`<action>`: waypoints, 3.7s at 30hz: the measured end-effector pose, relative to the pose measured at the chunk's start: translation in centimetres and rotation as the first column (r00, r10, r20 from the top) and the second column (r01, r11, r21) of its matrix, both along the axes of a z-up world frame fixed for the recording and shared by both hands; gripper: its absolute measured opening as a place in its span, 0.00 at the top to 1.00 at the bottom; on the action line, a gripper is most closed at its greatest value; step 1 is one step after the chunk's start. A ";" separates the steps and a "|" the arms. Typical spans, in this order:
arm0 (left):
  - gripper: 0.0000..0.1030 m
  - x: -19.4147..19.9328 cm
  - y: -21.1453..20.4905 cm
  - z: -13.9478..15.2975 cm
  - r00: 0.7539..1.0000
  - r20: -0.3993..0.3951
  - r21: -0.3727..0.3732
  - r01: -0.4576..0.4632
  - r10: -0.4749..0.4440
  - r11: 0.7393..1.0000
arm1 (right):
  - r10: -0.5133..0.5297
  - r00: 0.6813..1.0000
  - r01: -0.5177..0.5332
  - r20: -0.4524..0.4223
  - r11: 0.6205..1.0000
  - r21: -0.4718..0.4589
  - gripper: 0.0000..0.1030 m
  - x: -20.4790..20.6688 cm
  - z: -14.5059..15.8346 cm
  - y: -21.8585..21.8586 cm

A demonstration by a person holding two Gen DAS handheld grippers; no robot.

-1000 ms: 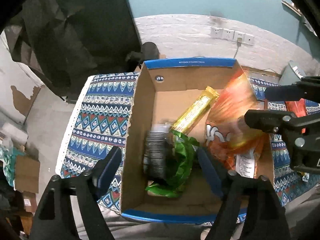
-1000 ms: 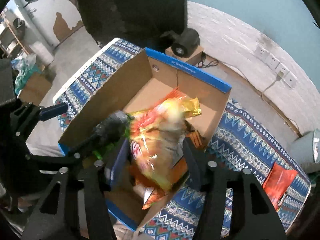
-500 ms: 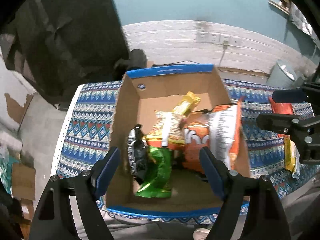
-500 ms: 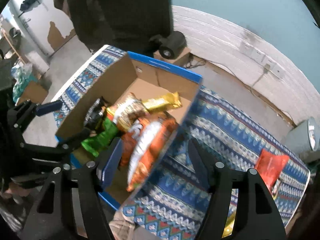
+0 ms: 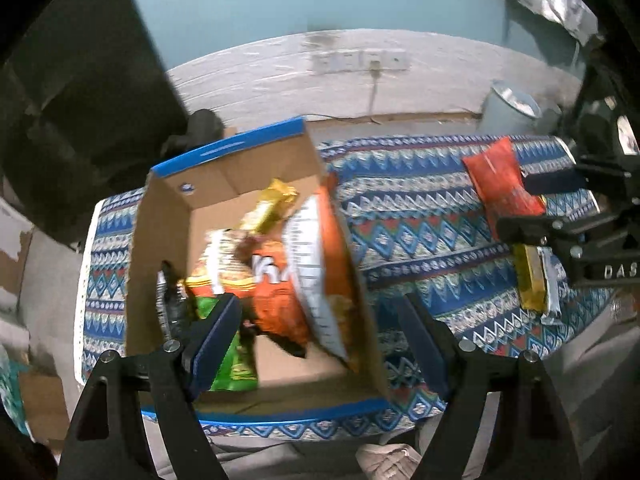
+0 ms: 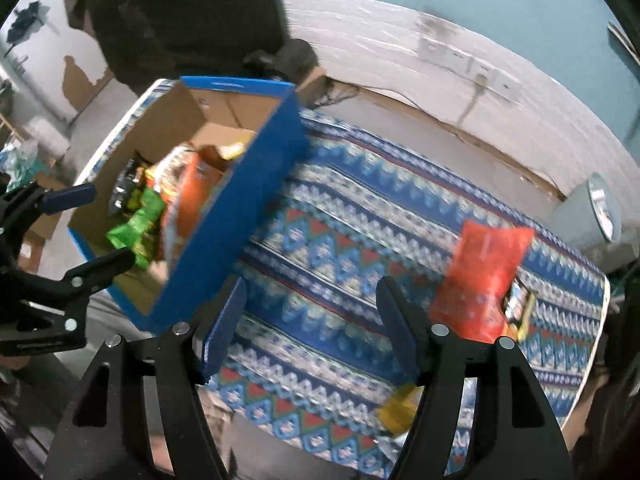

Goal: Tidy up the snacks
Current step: 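Move both tools back over the yellow and silver bars on the cloth, then grasp the yellow bar with the left tool while the right tool grasps the silver bar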

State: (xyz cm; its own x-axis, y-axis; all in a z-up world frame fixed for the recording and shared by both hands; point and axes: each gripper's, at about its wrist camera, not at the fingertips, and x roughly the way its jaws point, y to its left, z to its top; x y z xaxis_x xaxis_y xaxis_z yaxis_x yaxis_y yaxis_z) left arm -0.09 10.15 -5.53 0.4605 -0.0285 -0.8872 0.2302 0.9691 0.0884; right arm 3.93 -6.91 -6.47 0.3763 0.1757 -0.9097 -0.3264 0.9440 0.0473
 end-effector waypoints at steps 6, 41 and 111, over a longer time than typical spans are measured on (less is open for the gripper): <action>0.20 -0.3 -3.6 -0.6 0.997 -0.036 -0.004 0.066 -0.066 0.998 | -0.066 0.998 0.066 -0.018 0.998 0.001 0.33 -1.0 -1.0 -4.4; 0.20 -1.1 -17.2 -11.2 0.948 -0.249 0.074 0.222 -0.198 0.972 | -0.229 0.944 0.211 -0.239 0.973 -0.099 0.34 -6.9 -13.6 -15.5; 0.62 10.0 -34.7 -19.6 0.959 -0.257 0.002 0.125 -0.121 0.992 | -0.371 0.924 0.362 -0.092 0.927 -0.099 0.64 -3.9 -15.0 -29.5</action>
